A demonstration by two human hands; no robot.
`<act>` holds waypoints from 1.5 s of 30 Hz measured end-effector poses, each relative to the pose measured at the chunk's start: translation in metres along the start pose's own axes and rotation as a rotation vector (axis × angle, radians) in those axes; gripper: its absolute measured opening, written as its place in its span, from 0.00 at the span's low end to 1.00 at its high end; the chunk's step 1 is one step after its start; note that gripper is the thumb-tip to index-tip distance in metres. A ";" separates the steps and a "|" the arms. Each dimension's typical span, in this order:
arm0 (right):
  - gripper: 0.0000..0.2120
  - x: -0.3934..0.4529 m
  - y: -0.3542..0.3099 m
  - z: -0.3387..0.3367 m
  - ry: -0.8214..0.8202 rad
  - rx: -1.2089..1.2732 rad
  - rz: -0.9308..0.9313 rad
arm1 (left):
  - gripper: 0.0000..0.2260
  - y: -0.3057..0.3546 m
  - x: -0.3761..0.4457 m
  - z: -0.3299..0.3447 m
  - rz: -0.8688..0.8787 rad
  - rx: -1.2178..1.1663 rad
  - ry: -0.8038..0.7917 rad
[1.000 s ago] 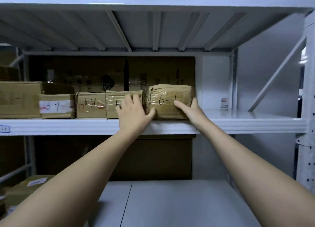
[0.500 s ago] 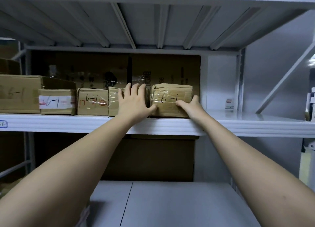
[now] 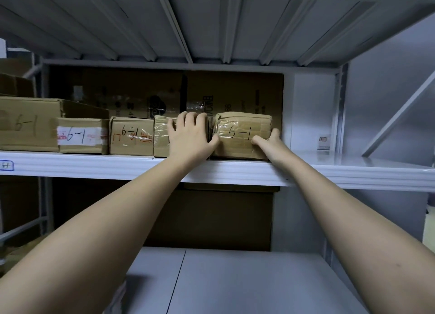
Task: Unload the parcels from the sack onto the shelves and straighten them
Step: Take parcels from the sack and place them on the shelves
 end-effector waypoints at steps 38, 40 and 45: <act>0.10 -0.240 0.186 -0.059 0.565 -0.536 -0.142 | 0.16 0.209 -0.264 0.087 0.412 -0.542 -0.319; 0.08 -0.264 0.222 -0.065 0.512 -0.565 -0.065 | 0.16 0.226 -0.298 0.109 0.387 -0.531 -0.467; 0.04 -0.326 0.317 -0.087 0.291 -0.633 0.204 | 0.14 0.274 -0.375 0.144 0.323 -0.518 -0.740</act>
Point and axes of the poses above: each hand's wrist, its own x-axis towards the middle knuckle, its own z-axis out of the palm, y = z × x, the point moved 9 cm from there along x, towards the middle knuckle, and after that the axes turned 2 degrees about -x, right-handed, at the moved point
